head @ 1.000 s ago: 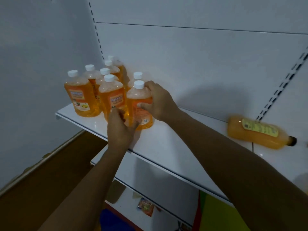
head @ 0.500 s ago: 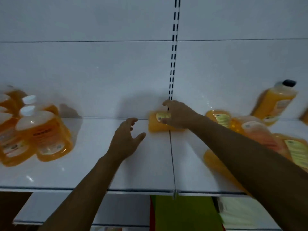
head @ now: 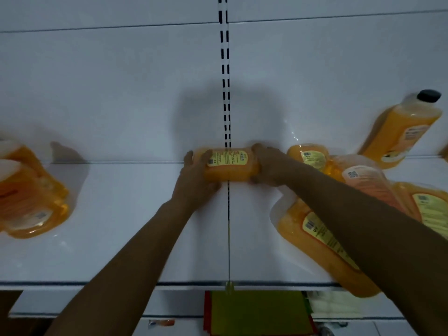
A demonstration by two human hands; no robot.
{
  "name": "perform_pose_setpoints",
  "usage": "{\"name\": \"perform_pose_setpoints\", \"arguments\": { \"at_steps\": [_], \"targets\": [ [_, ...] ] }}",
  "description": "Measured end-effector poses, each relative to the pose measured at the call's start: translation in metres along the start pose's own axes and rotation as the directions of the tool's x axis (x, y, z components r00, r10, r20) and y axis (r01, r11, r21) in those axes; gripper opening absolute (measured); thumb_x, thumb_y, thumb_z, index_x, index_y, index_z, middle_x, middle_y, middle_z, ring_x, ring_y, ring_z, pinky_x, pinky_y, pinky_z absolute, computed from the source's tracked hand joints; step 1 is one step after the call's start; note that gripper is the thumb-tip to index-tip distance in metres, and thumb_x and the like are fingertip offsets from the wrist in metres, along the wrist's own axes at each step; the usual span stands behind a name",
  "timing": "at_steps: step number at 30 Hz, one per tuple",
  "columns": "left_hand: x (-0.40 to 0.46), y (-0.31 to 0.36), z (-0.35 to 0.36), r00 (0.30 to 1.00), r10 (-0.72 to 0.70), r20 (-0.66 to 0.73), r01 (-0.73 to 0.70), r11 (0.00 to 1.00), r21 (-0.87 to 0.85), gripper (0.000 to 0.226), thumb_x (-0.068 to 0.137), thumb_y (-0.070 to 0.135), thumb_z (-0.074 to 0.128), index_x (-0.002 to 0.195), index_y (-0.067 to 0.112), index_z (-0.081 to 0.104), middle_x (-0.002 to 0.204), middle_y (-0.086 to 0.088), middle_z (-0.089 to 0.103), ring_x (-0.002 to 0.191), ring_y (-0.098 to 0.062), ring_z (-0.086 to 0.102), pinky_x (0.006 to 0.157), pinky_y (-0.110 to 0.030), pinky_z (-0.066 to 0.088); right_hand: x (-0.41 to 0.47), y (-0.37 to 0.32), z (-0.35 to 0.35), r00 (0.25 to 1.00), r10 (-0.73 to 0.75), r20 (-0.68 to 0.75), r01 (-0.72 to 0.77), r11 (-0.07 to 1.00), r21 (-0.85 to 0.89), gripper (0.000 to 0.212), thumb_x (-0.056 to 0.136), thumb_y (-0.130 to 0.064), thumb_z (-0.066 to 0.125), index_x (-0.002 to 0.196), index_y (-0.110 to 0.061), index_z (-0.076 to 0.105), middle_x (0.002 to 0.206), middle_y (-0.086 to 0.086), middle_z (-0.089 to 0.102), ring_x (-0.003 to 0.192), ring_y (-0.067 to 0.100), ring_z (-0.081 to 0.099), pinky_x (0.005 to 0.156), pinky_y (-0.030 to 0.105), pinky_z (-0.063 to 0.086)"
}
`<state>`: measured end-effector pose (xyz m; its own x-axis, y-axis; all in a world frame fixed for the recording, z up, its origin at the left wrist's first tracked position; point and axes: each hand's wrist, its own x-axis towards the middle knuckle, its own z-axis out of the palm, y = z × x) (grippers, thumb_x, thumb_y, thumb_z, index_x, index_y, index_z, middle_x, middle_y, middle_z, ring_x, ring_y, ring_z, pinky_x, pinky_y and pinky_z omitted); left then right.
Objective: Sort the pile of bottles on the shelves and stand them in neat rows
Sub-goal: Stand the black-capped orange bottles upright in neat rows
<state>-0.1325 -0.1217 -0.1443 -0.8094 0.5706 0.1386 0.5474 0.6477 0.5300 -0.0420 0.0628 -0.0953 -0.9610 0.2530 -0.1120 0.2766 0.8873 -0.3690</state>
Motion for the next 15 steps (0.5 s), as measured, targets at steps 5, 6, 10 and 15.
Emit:
{"name": "perform_pose_setpoints", "arguments": {
  "at_steps": [5,6,10,15],
  "targets": [
    [-0.013,0.006,0.003,0.997,-0.032,-0.067,0.039,0.993,0.108,0.086,0.078,0.031,0.073,0.149,0.019,0.025,0.16,-0.005,0.009,0.128,-0.04,0.043,0.099,-0.047,0.041,-0.003,-0.003,-0.004,0.998,-0.023,0.067,0.025,0.999,-0.026,0.073,0.077,-0.032,0.078,0.135,-0.01,0.038,0.128,0.012,0.052,0.108,0.023,0.051,0.081,0.03,0.04],
    [-0.017,0.008,0.003,0.994,-0.042,-0.098,0.054,0.991,0.123,0.086,0.077,0.034,0.074,0.147,0.018,0.027,0.159,-0.004,0.015,0.126,-0.04,0.045,0.099,-0.047,0.042,-0.007,-0.005,-0.007,0.997,-0.038,0.072,0.04,0.999,-0.033,0.075,0.078,-0.036,0.076,0.137,-0.01,0.037,0.13,0.012,0.051,0.109,0.023,0.05,0.082,0.03,0.04],
    [-0.043,0.015,-0.011,0.969,-0.082,-0.232,0.083,0.997,-0.008,0.072,0.077,0.036,0.077,0.137,0.016,0.043,0.136,-0.005,0.051,0.115,-0.028,0.056,0.092,-0.037,0.046,-0.029,-0.019,-0.027,0.994,-0.111,-0.008,0.111,0.993,0.049,0.069,0.076,-0.058,0.07,0.123,-0.012,0.051,0.111,0.005,0.055,0.098,0.02,0.054,0.077,0.03,0.042],
    [-0.068,0.052,-0.039,0.983,-0.027,-0.182,-0.047,0.921,-0.388,0.051,0.081,0.051,0.068,0.117,0.018,0.055,0.101,0.006,0.063,0.084,-0.002,0.062,0.066,-0.018,0.049,-0.07,-0.03,-0.073,0.957,-0.126,-0.262,0.237,0.86,0.453,0.051,0.073,-0.055,0.074,0.098,-0.014,0.056,0.075,-0.003,0.051,0.065,0.01,0.048,0.06,0.025,0.037]
  ]
}}
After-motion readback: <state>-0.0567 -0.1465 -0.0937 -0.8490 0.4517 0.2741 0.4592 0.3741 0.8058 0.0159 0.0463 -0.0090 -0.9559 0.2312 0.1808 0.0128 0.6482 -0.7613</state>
